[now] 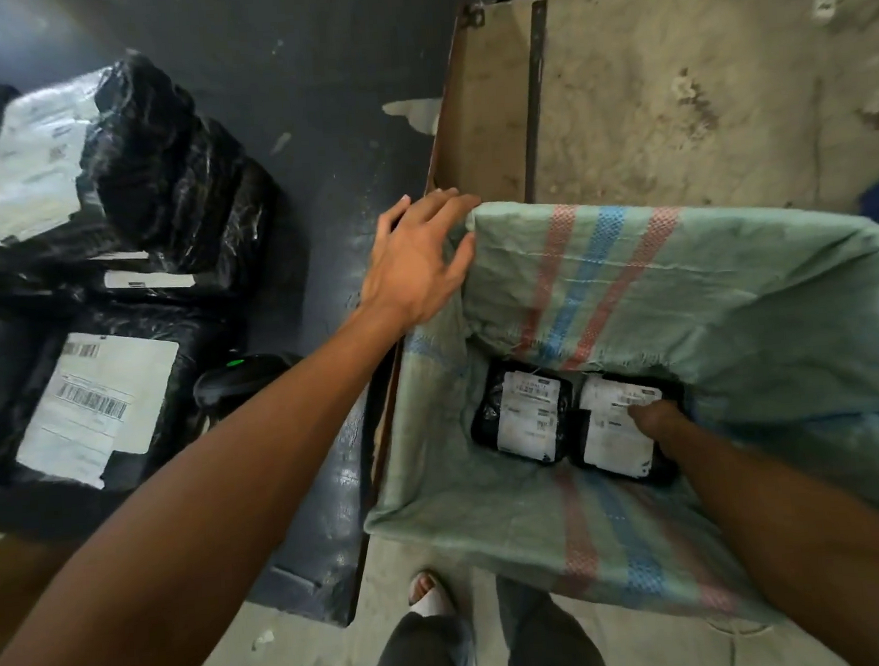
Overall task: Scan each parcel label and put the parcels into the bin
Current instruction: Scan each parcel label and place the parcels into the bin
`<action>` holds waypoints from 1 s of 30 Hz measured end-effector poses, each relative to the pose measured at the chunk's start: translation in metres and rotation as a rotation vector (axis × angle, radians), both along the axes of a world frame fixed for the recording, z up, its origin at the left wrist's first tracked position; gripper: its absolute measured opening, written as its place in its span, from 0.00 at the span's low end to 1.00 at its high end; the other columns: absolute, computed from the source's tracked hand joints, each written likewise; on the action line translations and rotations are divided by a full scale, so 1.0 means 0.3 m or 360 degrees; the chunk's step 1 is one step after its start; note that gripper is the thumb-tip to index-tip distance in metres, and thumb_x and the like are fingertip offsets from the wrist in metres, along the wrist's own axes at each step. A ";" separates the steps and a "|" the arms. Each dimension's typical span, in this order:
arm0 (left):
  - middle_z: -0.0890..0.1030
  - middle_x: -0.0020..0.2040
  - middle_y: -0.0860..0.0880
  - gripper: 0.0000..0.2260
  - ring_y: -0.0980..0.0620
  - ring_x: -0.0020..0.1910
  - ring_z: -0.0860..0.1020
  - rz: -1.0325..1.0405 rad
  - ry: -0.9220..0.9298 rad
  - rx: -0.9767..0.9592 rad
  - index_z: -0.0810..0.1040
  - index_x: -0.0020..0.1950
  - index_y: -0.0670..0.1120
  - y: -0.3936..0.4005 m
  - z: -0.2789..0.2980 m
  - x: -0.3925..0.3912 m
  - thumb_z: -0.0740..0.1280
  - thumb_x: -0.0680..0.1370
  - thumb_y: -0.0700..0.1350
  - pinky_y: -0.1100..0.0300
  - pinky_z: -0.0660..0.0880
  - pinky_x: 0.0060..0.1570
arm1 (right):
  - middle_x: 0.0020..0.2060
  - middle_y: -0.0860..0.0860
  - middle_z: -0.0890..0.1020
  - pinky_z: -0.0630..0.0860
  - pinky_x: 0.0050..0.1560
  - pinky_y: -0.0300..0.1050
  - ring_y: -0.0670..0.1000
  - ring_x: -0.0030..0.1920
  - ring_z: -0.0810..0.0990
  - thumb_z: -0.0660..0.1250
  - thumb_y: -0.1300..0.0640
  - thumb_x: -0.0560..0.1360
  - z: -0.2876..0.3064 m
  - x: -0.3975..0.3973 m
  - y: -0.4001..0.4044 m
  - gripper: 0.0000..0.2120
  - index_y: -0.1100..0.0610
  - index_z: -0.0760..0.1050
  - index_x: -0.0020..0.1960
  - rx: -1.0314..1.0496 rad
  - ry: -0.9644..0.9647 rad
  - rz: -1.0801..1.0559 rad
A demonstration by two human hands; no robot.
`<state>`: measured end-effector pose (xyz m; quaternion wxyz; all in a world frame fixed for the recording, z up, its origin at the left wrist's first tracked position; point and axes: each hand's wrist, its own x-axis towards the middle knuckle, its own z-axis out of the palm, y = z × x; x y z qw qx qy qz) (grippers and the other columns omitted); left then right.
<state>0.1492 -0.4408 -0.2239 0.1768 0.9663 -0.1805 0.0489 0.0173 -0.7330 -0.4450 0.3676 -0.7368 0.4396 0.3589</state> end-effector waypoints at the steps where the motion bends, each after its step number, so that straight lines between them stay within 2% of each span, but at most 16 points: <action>1: 0.76 0.70 0.54 0.17 0.57 0.73 0.70 -0.0002 0.0007 -0.0006 0.74 0.71 0.55 0.002 0.000 0.000 0.60 0.82 0.53 0.51 0.55 0.77 | 0.78 0.65 0.62 0.64 0.75 0.54 0.64 0.76 0.65 0.60 0.54 0.84 0.026 0.004 0.004 0.30 0.70 0.56 0.79 0.0031 0.0003 0.0087; 5: 0.75 0.72 0.51 0.19 0.53 0.74 0.69 -0.0032 0.0069 -0.0055 0.72 0.73 0.56 0.004 0.007 -0.012 0.60 0.82 0.52 0.49 0.54 0.78 | 0.74 0.64 0.69 0.68 0.71 0.54 0.65 0.72 0.70 0.63 0.55 0.83 0.159 0.023 0.034 0.27 0.71 0.64 0.75 0.0051 -0.0086 0.0275; 6: 0.75 0.72 0.50 0.18 0.52 0.73 0.70 -0.0051 0.0078 -0.0076 0.72 0.73 0.55 0.004 0.017 -0.016 0.61 0.82 0.51 0.48 0.54 0.79 | 0.68 0.63 0.74 0.72 0.66 0.55 0.65 0.66 0.75 0.63 0.56 0.83 0.200 0.030 0.046 0.22 0.72 0.70 0.69 0.0070 -0.0155 0.0270; 7: 0.75 0.71 0.49 0.18 0.50 0.72 0.70 -0.0057 0.0098 -0.0093 0.73 0.72 0.53 0.004 0.021 -0.015 0.63 0.82 0.50 0.46 0.55 0.78 | 0.58 0.62 0.78 0.75 0.58 0.53 0.63 0.56 0.79 0.64 0.55 0.82 0.234 0.041 0.062 0.16 0.69 0.75 0.59 0.0075 -0.0217 0.0263; 8: 0.75 0.70 0.47 0.18 0.47 0.71 0.71 -0.0074 0.0118 -0.0110 0.74 0.71 0.51 0.005 0.034 -0.026 0.64 0.81 0.48 0.44 0.57 0.78 | 0.49 0.60 0.79 0.75 0.49 0.51 0.59 0.46 0.79 0.64 0.55 0.82 0.279 0.038 0.079 0.14 0.67 0.76 0.50 0.0052 -0.0280 0.0295; 9: 0.75 0.69 0.45 0.18 0.44 0.70 0.72 -0.0105 0.0140 -0.0119 0.74 0.70 0.48 0.010 0.053 -0.037 0.65 0.81 0.47 0.43 0.59 0.77 | 0.45 0.59 0.78 0.73 0.45 0.48 0.57 0.42 0.77 0.64 0.54 0.82 0.331 0.033 0.102 0.14 0.66 0.76 0.47 0.0008 -0.0339 0.0345; 10: 0.75 0.68 0.43 0.18 0.41 0.69 0.72 -0.0120 0.0205 -0.0126 0.75 0.70 0.45 0.009 0.059 -0.039 0.67 0.80 0.46 0.42 0.60 0.75 | 0.47 0.60 0.80 0.72 0.45 0.47 0.57 0.44 0.77 0.63 0.53 0.82 0.368 0.041 0.124 0.15 0.66 0.78 0.50 -0.0030 -0.0386 0.0404; 12: 0.72 0.70 0.40 0.21 0.38 0.69 0.71 -0.0150 0.0376 -0.0171 0.73 0.72 0.42 0.013 0.096 -0.053 0.68 0.80 0.45 0.44 0.63 0.73 | 0.56 0.61 0.82 0.73 0.52 0.45 0.59 0.54 0.80 0.63 0.53 0.81 0.454 0.037 0.179 0.16 0.64 0.80 0.60 -0.0089 -0.0568 0.0414; 13: 0.70 0.72 0.39 0.22 0.39 0.70 0.70 -0.0152 0.0467 -0.0192 0.72 0.73 0.42 0.020 0.117 -0.060 0.68 0.80 0.45 0.45 0.64 0.73 | 0.58 0.60 0.82 0.73 0.54 0.45 0.59 0.57 0.80 0.63 0.52 0.82 0.495 0.036 0.211 0.16 0.63 0.80 0.62 -0.0108 -0.0663 0.0394; 16: 0.71 0.71 0.39 0.22 0.40 0.70 0.71 -0.0203 0.0598 -0.0160 0.72 0.74 0.45 0.071 0.188 -0.095 0.68 0.80 0.45 0.51 0.67 0.72 | 0.48 0.57 0.82 0.69 0.48 0.42 0.56 0.49 0.78 0.61 0.51 0.83 0.612 0.006 0.340 0.15 0.59 0.80 0.58 -0.0133 -0.0949 0.0411; 18: 0.75 0.67 0.40 0.19 0.40 0.66 0.74 -0.0229 0.0550 -0.0156 0.75 0.71 0.46 0.121 0.242 -0.123 0.67 0.80 0.46 0.54 0.70 0.67 | 0.45 0.56 0.81 0.69 0.47 0.44 0.55 0.47 0.77 0.60 0.51 0.84 0.669 -0.014 0.434 0.15 0.60 0.80 0.55 -0.0117 -0.1146 0.0400; 21: 0.81 0.61 0.43 0.14 0.45 0.60 0.79 -0.0223 0.0323 -0.0348 0.79 0.65 0.47 0.250 0.332 -0.191 0.67 0.80 0.46 0.59 0.70 0.58 | 0.54 0.56 0.84 0.75 0.58 0.49 0.56 0.55 0.80 0.61 0.51 0.83 0.754 -0.054 0.597 0.15 0.60 0.80 0.60 -0.0091 -0.1465 0.0278; 25: 0.82 0.59 0.41 0.13 0.45 0.58 0.80 -0.0224 0.0138 -0.0605 0.78 0.65 0.43 0.482 0.376 -0.303 0.66 0.82 0.42 0.57 0.72 0.61 | 0.54 0.54 0.84 0.74 0.55 0.43 0.51 0.53 0.81 0.63 0.52 0.82 0.865 -0.125 0.829 0.13 0.58 0.80 0.60 -0.0169 -0.1821 0.0203; 27: 0.81 0.56 0.39 0.12 0.42 0.57 0.80 -0.0147 0.0060 -0.0689 0.79 0.64 0.40 0.595 0.358 -0.354 0.64 0.81 0.38 0.54 0.73 0.61 | 0.55 0.55 0.84 0.75 0.60 0.46 0.52 0.56 0.81 0.64 0.53 0.82 0.898 -0.166 0.944 0.13 0.60 0.81 0.60 -0.0121 -0.1925 0.0166; 28: 0.81 0.56 0.38 0.12 0.41 0.57 0.79 -0.0097 0.0014 -0.0709 0.79 0.64 0.39 0.648 0.346 -0.380 0.64 0.82 0.37 0.52 0.73 0.61 | 0.55 0.55 0.84 0.76 0.61 0.46 0.52 0.56 0.82 0.65 0.53 0.81 0.907 -0.192 1.002 0.14 0.60 0.81 0.60 -0.0084 -0.1955 0.0168; 30: 0.80 0.58 0.38 0.12 0.39 0.59 0.77 0.0042 -0.0044 -0.0670 0.78 0.65 0.38 0.765 0.318 -0.427 0.62 0.83 0.38 0.50 0.71 0.62 | 0.52 0.52 0.84 0.76 0.57 0.39 0.50 0.54 0.82 0.66 0.45 0.80 0.922 -0.238 1.114 0.18 0.58 0.80 0.59 -0.0018 -0.1904 0.0201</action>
